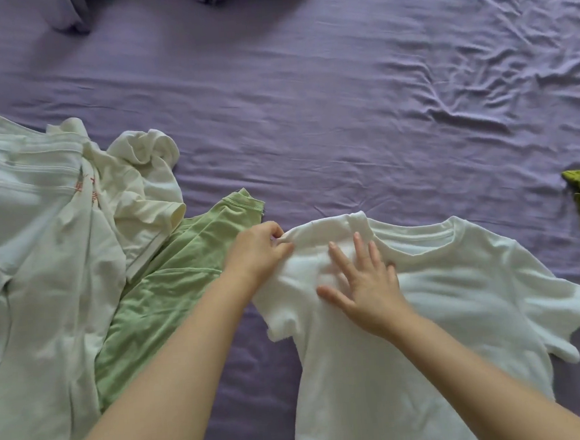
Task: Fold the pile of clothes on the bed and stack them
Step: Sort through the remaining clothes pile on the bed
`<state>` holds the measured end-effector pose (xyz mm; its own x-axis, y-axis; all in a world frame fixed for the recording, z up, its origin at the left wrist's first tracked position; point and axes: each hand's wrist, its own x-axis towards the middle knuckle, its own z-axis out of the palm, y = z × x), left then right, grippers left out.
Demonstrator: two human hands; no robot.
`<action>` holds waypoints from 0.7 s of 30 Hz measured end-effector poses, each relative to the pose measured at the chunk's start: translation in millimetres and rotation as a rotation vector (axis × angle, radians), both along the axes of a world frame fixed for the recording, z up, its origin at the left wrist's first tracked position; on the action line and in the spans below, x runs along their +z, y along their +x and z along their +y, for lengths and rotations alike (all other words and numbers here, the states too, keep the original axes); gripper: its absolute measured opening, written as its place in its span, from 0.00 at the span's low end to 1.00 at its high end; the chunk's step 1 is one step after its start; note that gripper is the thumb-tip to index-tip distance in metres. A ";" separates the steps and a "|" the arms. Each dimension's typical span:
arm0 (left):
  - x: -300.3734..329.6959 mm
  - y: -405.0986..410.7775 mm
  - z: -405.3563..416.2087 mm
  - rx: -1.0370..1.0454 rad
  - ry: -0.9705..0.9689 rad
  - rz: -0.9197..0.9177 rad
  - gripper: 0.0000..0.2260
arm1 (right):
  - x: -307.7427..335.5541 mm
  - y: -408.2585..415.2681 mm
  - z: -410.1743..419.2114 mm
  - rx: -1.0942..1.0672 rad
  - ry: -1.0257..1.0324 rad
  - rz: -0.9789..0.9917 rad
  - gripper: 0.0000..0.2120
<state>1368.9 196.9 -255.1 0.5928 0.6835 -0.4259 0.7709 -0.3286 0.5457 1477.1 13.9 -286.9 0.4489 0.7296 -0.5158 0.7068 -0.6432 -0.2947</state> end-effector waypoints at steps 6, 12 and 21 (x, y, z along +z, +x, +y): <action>-19.1 -28.6 0.0 0.086 0.119 0.148 0.09 | -20.5 -13.4 24.7 0.040 -0.176 -0.172 0.43; -18.6 -55.2 -29.9 0.388 -0.142 -0.042 0.25 | -11.7 -37.1 2.6 0.154 -0.009 -0.252 0.40; -26.6 -52.3 -60.5 0.660 -0.626 -0.342 0.14 | -9.4 -12.6 61.6 0.107 -0.144 -0.058 0.49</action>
<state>1316.6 136.5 -281.7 0.3304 0.6314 -0.7015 0.4631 0.5392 0.7034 1464.5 75.5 -296.3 0.4045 0.6952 -0.5943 0.7866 -0.5960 -0.1617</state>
